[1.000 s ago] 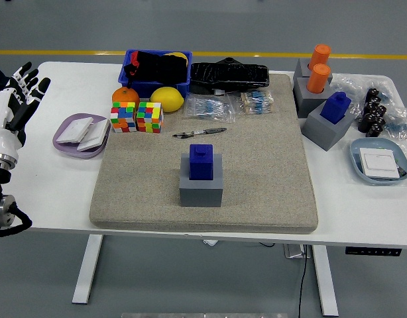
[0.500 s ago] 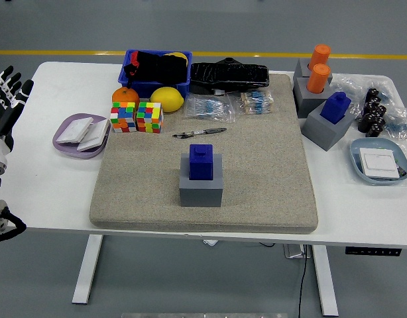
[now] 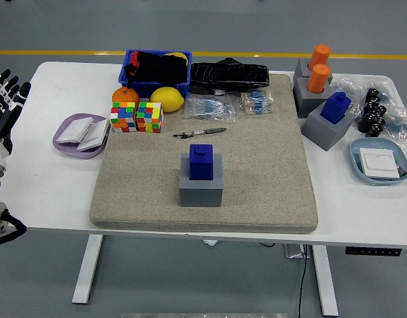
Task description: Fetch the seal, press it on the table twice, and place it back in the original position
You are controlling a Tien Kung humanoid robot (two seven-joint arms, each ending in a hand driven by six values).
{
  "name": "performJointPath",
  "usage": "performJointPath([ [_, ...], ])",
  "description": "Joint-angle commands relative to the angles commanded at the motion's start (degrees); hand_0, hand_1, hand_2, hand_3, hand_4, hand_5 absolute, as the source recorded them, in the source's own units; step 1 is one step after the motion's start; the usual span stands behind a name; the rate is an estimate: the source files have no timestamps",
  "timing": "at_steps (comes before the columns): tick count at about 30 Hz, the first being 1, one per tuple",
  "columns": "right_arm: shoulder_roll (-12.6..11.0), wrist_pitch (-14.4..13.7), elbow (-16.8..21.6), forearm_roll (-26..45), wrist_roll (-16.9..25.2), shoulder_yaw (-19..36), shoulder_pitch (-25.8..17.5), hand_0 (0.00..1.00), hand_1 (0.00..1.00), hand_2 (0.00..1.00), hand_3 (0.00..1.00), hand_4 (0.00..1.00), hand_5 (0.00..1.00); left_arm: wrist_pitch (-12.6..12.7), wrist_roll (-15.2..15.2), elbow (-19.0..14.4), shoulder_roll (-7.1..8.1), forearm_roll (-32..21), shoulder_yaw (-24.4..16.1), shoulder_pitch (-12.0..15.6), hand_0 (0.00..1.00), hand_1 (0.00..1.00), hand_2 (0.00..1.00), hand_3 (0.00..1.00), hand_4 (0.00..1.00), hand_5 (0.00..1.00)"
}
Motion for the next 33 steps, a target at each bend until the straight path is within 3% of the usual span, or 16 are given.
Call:
performJointPath([
  [33, -0.4, 0.1, 0.0, 1.3, 0.0, -0.4, 0.6, 0.784, 0.682, 0.661, 0.615, 0.781, 0.449, 0.1, 0.4, -0.5, 0.24, 0.0, -0.5, -0.3, 0.88, 0.924, 0.905, 0.948, 0.956, 0.582],
])
